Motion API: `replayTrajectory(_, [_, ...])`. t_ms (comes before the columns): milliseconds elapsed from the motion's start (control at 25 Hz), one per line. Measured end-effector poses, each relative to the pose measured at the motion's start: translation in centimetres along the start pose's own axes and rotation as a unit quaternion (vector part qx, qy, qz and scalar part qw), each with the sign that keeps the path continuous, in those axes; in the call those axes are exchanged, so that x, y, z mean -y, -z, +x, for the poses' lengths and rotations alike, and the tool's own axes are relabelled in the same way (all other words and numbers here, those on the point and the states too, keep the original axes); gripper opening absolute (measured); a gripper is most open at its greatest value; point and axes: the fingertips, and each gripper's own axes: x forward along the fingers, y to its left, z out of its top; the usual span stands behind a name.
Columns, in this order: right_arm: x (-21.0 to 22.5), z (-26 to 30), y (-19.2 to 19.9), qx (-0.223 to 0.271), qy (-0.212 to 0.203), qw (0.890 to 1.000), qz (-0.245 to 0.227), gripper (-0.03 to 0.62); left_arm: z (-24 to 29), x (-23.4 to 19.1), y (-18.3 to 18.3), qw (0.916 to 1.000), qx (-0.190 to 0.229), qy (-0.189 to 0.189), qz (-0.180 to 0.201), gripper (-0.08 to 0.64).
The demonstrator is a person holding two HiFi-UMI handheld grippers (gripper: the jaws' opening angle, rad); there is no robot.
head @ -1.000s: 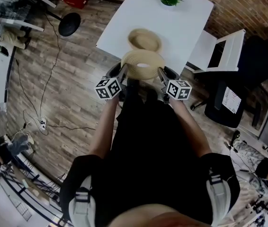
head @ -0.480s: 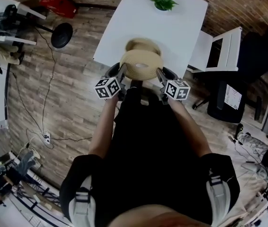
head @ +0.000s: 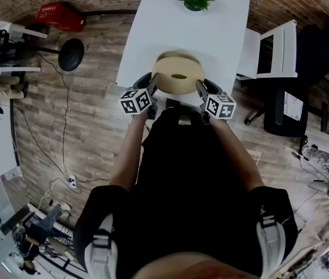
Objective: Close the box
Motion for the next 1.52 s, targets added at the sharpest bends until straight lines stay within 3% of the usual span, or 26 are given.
replayTrajectory(360, [0.8,1.9,-0.1,0.001,0.035,0.999,0.031,0.12,3.4,-1.9,-1.0,0.9991,-0.037,0.019,0.014,0.143])
replayTrajectory(760, [0.7,3.5,-0.6,-0.003,0.08,0.997,0.01,0.121,5.7,-3.7,-1.2,0.9962,-0.073,0.038,0.028,0.143])
replayTrajectory(1120, [1.0,4.1,-0.3,0.001,0.103,0.994,0.033,0.123,7.1,-4.6,-0.7,0.9923,-0.102,0.054,0.045,0.143])
replayTrajectory(1520, [1.4,4.0,-0.3,0.002,0.134,0.991,0.02,0.126,8.4,-4.7,-0.4,0.9874,-0.124,0.068,0.072,0.145])
